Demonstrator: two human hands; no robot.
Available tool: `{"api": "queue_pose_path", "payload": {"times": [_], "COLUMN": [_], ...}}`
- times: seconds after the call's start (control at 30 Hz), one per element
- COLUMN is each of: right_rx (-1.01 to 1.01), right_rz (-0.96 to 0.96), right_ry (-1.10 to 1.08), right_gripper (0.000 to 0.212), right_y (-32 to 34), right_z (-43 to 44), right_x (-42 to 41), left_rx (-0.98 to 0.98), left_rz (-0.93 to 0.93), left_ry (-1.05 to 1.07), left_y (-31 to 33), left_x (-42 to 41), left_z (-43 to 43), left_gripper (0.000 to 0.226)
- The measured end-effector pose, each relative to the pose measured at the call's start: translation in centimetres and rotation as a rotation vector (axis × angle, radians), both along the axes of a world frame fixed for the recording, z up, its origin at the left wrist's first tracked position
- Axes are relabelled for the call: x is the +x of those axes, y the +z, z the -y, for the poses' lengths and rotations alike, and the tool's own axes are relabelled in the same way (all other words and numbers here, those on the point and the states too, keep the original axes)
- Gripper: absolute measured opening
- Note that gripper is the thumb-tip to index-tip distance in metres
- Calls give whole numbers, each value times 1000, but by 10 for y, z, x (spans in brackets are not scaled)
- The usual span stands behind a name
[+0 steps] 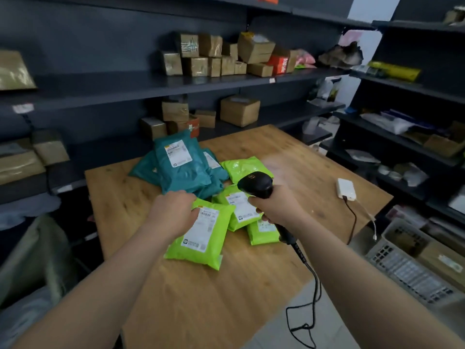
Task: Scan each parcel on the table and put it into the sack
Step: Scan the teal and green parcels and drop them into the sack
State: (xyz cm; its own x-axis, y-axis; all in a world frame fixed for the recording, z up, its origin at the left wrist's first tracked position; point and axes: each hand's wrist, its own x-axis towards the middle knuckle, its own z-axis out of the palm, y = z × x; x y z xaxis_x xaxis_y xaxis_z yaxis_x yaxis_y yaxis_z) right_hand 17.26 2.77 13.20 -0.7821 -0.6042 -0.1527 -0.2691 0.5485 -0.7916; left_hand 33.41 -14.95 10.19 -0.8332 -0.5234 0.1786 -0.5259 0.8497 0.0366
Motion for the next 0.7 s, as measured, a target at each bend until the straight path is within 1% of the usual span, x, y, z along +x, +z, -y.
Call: {"api": "queue_pose_path", "payload": {"times": [0.1, 0.2, 0.3, 0.43, 0.6, 0.63, 0.7], "right_rx": [-31, -77, -146, -250, -203, -189, -164], "right_rz": [-1, 29, 102, 288, 341, 357, 412], "right_ry": [60, 88, 87, 65, 106, 124, 168], "right_gripper": [21, 18, 19, 15, 12, 14, 24], "right_y": [4, 3, -6, -27, -64, -71, -83], "right_z": [42, 87, 133, 188, 239, 246, 258], "right_x": [-37, -66, -86, -100, -116, -119, -123], "left_rx": [28, 101, 204, 407, 632, 673, 734], "left_rz": [-18, -14, -14, -67, -222, -250, -300], "left_ry": [95, 189, 274, 359, 435, 447, 483], "left_y": [-6, -15, -29, -53, -79, -82, -88], "left_x": [-29, -53, -69, -85, -110, -116, -126], "left_z": [35, 74, 109, 152, 186, 190, 195], "left_gripper": [29, 32, 34, 38, 48, 48, 45]}}
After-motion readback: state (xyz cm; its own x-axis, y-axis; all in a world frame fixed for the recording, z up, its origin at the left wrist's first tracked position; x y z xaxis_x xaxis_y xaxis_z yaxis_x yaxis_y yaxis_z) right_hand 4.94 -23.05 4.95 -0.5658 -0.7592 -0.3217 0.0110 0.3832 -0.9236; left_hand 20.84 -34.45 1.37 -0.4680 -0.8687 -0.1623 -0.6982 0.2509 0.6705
